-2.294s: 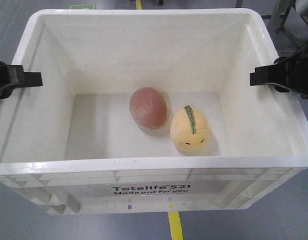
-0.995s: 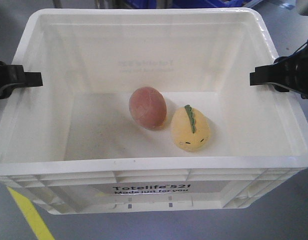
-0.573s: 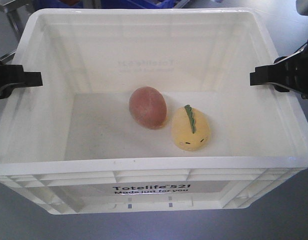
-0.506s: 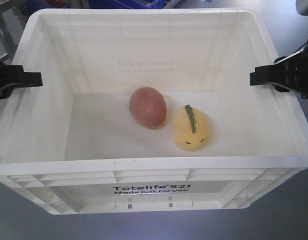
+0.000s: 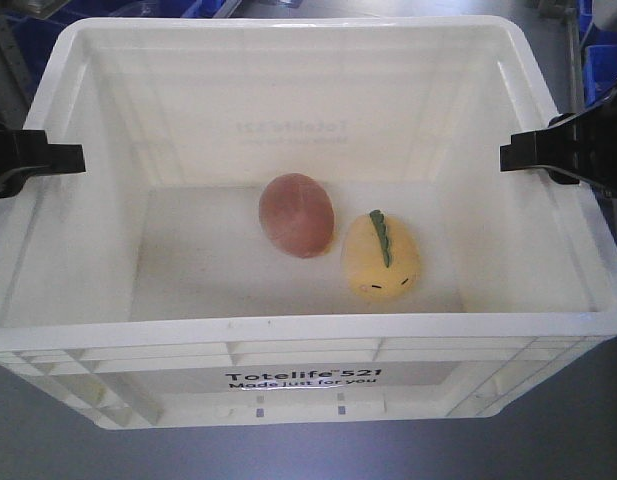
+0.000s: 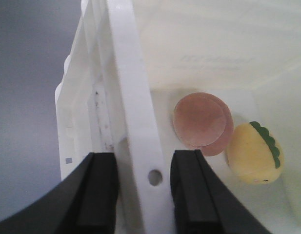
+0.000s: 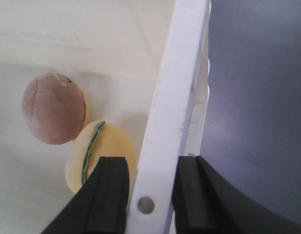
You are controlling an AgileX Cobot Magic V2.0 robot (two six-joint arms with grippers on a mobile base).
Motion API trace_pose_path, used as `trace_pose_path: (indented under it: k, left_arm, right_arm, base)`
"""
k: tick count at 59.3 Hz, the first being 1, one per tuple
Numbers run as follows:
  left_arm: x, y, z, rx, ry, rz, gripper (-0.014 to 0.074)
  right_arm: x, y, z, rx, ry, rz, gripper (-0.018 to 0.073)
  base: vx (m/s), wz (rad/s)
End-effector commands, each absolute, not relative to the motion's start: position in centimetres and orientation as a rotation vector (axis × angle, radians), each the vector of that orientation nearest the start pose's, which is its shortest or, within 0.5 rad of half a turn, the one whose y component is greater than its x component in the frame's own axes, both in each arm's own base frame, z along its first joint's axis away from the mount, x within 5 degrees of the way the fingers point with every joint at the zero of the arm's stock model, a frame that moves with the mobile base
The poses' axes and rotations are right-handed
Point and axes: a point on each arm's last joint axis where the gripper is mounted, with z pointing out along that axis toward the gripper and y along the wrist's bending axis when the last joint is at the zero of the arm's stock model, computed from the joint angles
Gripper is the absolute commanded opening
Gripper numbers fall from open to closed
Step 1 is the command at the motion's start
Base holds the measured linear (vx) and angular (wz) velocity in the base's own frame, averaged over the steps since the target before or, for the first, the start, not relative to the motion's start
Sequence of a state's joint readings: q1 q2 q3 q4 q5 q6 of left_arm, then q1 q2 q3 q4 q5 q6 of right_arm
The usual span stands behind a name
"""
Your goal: Place moving items into box and shelve
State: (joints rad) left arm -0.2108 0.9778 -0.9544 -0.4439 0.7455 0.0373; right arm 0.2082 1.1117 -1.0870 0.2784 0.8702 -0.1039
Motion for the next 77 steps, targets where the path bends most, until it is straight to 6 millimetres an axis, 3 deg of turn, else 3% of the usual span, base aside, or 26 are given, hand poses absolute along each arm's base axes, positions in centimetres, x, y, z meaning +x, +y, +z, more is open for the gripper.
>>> trace_pose_path:
  k: [1, 37, 77]
  left_arm:
    - [18.14, -6.80, 39.57, 0.021, 2.037, -0.687, -0.0003]
    - [18.13, -6.80, 39.57, 0.021, 2.038, -0.688, -0.0003]
    - [18.14, -6.80, 39.57, 0.021, 2.037, -0.687, -0.0003]
  right_arm:
    - [21.14, 6.69, 39.69, -0.212, 2.168, 0.460, -0.0004]
    - [21.13, 6.69, 39.68, -0.213, 2.169, 0.461, -0.0004]
    - [21.14, 6.69, 39.69, -0.212, 2.168, 0.461, -0.0004]
  base:
    - [0.29, -0.43]
    - [0.32, -0.37]
    - [0.37, -0.12]
